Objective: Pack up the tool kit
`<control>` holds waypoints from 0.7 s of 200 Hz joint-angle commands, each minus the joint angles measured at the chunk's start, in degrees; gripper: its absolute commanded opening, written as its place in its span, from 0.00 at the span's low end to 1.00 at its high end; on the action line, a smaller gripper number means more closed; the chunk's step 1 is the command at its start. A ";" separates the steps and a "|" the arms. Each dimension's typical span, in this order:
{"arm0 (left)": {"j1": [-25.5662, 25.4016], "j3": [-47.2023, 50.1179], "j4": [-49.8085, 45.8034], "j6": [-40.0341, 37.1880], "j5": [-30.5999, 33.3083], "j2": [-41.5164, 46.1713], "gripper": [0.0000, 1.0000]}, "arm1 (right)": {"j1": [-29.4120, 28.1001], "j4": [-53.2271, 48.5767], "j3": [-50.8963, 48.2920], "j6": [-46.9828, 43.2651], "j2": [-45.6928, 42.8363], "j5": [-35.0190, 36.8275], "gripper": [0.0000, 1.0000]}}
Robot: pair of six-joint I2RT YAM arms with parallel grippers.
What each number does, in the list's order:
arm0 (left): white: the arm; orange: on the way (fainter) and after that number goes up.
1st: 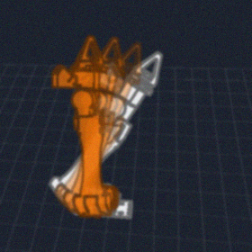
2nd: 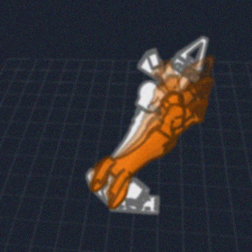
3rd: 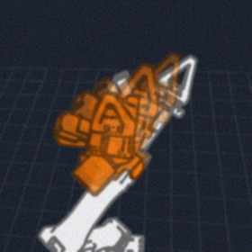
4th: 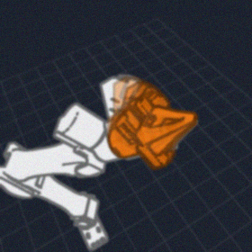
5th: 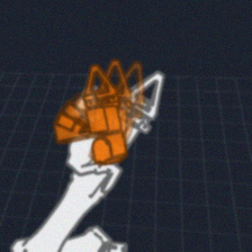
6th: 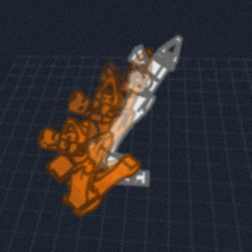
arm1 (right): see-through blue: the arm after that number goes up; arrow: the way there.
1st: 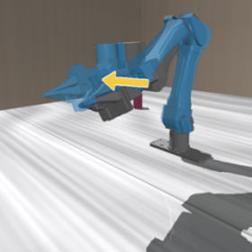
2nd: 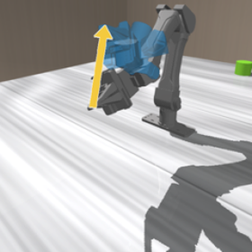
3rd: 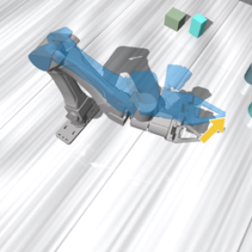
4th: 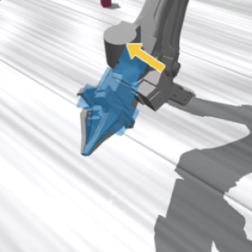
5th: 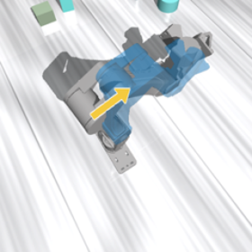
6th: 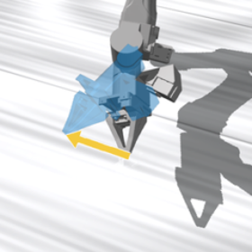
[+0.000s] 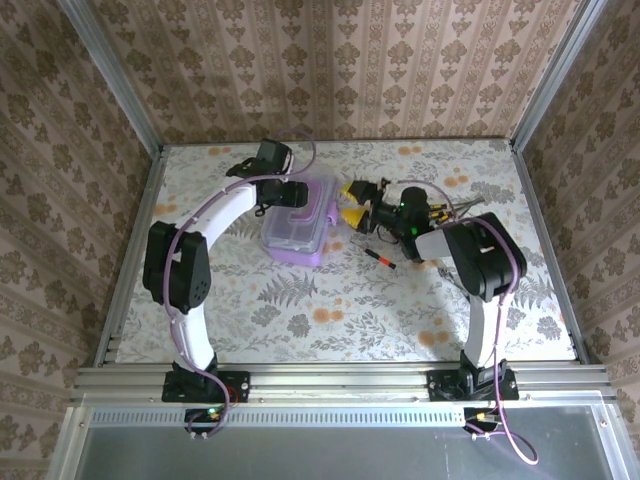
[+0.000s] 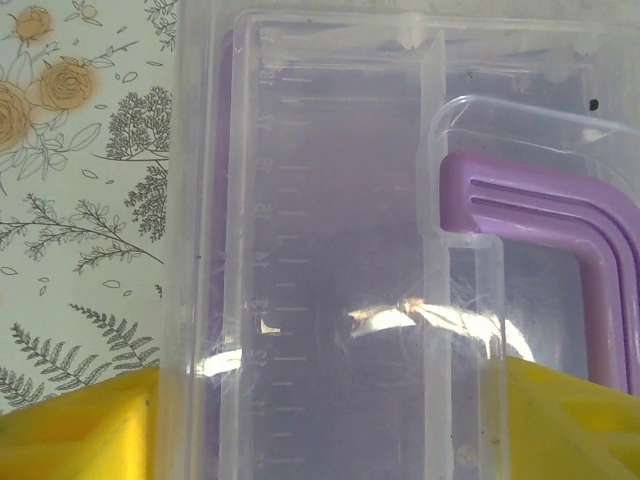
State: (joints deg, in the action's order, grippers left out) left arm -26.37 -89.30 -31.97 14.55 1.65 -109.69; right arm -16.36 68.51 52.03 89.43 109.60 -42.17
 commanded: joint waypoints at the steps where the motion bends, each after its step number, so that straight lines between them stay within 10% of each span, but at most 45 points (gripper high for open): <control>1: 1.06 5.27 -14.09 -2.07 7.04 -7.65 0.62 | 0.66 7.10 -0.16 0.57 -2.81 -2.03 0.87; 106: -2.34 4.92 -16.00 0.01 3.61 -2.31 0.60 | 0.80 -12.88 -11.10 -12.25 -14.03 -2.50 0.84; 140: -2.72 10.06 -15.07 5.81 0.12 3.58 0.59 | 0.55 -48.68 -8.43 -31.00 -27.08 0.13 0.85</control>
State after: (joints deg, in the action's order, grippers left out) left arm -28.23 -86.24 -32.16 16.56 3.55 -106.50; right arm -15.73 47.37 40.82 75.00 91.20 -43.31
